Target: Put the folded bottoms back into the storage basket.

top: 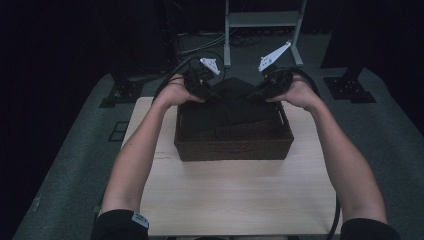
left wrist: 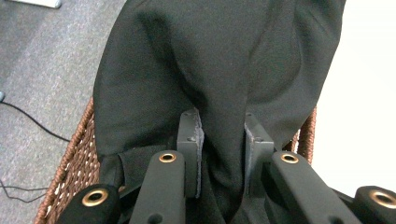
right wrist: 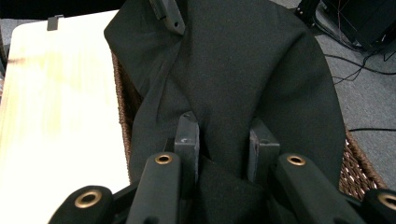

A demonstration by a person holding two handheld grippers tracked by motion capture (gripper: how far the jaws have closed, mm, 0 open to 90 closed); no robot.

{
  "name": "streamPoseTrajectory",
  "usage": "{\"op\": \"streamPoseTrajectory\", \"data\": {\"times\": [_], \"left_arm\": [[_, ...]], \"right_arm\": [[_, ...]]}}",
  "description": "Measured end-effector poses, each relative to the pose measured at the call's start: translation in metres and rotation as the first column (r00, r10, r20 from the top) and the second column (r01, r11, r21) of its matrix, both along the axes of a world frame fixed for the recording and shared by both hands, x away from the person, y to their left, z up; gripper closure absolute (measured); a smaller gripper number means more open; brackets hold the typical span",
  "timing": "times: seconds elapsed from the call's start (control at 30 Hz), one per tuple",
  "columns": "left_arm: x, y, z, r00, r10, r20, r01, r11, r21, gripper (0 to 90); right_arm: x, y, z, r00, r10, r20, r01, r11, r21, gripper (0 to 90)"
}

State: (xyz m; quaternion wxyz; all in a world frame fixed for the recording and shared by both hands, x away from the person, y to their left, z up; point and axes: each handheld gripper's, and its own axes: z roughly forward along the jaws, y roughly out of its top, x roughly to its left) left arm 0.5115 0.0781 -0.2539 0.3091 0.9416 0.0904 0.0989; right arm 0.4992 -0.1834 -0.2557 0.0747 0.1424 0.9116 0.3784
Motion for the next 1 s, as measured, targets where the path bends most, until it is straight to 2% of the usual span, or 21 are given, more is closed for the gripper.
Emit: {"op": "streamPoseTrajectory", "data": {"times": [0.17, 0.27, 0.37, 0.7, 0.9, 1.0], "left_arm": [[0.0, -0.001, -0.009, 0.9999, 0.004, -0.014, -0.004, 1.0, -0.002, 73.4], [0.001, -0.003, -0.012, 0.9999, -0.002, -0.014, 0.003, 0.9998, 0.02, 73.4], [0.001, -0.005, -0.015, 0.9999, -0.005, -0.015, 0.005, 0.9998, 0.019, 73.4], [0.001, -0.009, -0.02, 0.9999, -0.009, -0.013, 0.009, 0.9998, 0.02, 73.3], [0.0, -0.006, -0.026, 0.9998, -0.004, -0.021, 0.004, 1.0, 0.005, 73.4], [0.0, -0.006, -0.03, 0.9997, -0.004, -0.024, 0.005, 0.9998, 0.018, 73.4]], "right_arm": [[0.001, -0.001, -0.009, 0.9999, -0.004, -0.009, 0.004, 1.0, 0.006, 70.1], [0.002, -0.002, -0.016, 0.9999, -0.004, -0.012, 0.004, 1.0, 0.007, 70.2], [0.001, -0.004, -0.02, 0.9997, -0.011, -0.023, 0.012, 0.9998, 0.014, 70.1], [0.002, -0.008, -0.024, 0.9995, -0.015, -0.028, 0.015, 0.9998, 0.009, 70.1], [0.0, -0.007, -0.028, 0.9992, -0.02, -0.034, 0.021, 0.9997, 0.01, 70.1], [0.001, -0.006, -0.033, 0.9989, -0.019, -0.044, 0.019, 0.9998, 0.008, 70.1]]}}
